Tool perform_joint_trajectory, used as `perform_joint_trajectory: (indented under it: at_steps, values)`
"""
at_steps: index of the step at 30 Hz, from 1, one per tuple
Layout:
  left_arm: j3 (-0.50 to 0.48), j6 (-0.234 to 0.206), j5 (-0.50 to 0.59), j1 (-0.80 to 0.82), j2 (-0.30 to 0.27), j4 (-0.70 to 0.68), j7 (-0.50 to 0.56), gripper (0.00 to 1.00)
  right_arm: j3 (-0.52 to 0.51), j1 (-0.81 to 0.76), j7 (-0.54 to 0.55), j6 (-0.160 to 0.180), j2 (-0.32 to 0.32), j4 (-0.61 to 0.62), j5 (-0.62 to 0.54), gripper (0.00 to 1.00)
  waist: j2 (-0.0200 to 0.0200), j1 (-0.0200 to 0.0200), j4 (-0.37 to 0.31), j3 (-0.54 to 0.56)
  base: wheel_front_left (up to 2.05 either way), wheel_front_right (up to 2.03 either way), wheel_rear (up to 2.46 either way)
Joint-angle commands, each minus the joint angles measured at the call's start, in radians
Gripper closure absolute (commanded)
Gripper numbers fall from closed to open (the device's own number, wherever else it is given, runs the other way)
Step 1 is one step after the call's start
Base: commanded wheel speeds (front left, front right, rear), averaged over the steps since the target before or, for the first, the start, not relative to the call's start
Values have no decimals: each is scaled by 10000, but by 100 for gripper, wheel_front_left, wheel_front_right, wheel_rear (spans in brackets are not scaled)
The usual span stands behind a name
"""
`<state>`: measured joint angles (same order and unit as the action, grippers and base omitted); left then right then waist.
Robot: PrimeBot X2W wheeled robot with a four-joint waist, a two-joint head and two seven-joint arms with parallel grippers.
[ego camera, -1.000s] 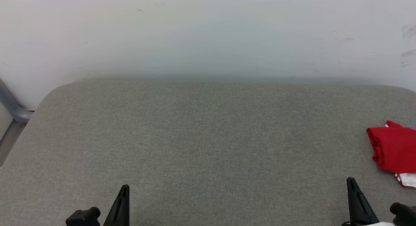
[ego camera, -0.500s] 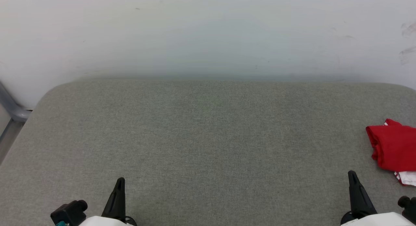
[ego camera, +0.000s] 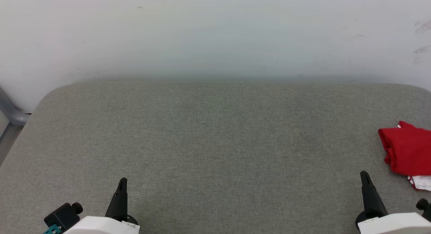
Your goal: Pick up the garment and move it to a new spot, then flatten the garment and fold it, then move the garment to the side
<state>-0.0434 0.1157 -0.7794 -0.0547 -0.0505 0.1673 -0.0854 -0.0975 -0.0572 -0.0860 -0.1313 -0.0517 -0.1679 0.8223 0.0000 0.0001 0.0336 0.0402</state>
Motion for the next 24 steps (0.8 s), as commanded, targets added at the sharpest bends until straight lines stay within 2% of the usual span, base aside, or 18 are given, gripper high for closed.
perform_joint_trajectory:
  at_steps: [1, 24]
  values:
    - [-70, 63, -346, 256, -8, -58, 78, 100, -34, 286, 80, 2, 5, 55, 340, 100, 0, -1, -6, -8, 0, 0, 0]
    - [-305, 94, -3184, 783, -5, 234, 768, 100, -86, 802, 772, 4, 11, -236, 3035, 100, 0, -1, -98, -126, 0, 0, 0]
